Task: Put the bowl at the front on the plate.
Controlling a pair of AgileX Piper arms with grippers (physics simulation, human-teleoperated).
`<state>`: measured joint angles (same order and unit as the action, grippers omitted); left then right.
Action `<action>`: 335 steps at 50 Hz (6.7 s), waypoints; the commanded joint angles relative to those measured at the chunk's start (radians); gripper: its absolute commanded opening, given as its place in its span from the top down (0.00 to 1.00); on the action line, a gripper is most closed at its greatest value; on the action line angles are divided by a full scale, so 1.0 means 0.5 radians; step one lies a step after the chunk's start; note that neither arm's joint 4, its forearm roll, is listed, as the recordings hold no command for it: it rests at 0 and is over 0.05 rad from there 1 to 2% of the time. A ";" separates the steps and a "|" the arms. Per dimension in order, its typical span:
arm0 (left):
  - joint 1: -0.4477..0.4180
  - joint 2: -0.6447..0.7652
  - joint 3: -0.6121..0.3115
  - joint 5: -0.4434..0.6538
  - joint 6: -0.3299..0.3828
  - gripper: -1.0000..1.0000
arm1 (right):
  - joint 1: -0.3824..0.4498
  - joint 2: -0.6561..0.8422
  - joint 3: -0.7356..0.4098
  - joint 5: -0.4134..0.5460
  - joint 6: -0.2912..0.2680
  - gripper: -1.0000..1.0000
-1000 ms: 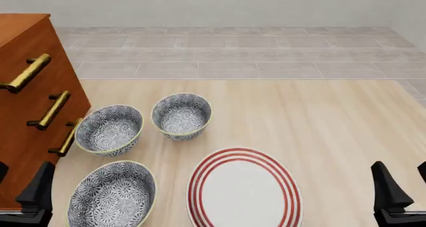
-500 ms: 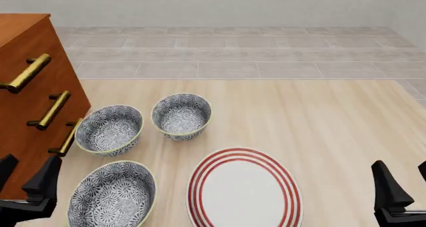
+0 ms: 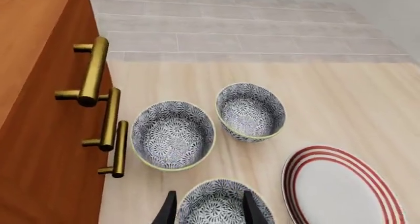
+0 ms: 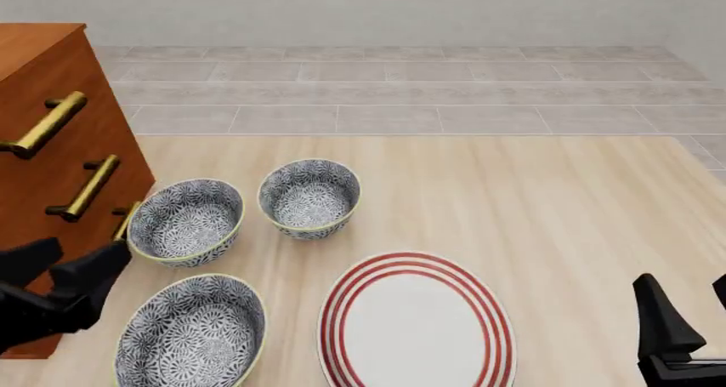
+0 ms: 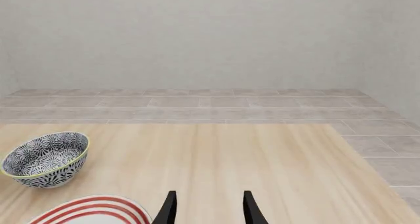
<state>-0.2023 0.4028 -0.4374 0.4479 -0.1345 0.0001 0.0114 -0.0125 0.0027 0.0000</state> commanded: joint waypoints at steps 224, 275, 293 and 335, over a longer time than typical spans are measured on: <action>-0.934 1.868 0.385 -1.322 -0.512 1.00 | 0.000 -0.005 0.007 -0.003 0.000 0.00; -0.952 0.471 -0.422 0.550 -0.208 1.00 | 0.000 -0.004 0.007 -0.003 0.000 0.00; -0.971 0.621 -0.362 0.382 0.316 1.00 | 0.000 -0.004 0.007 -0.003 0.000 0.00; -1.570 1.500 -0.805 -0.008 0.462 1.00 | 0.000 -0.004 0.007 -0.003 0.000 0.00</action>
<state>-0.9174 1.0609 -0.7713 0.4765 0.1117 0.0000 0.0115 -0.0126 0.0027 0.0000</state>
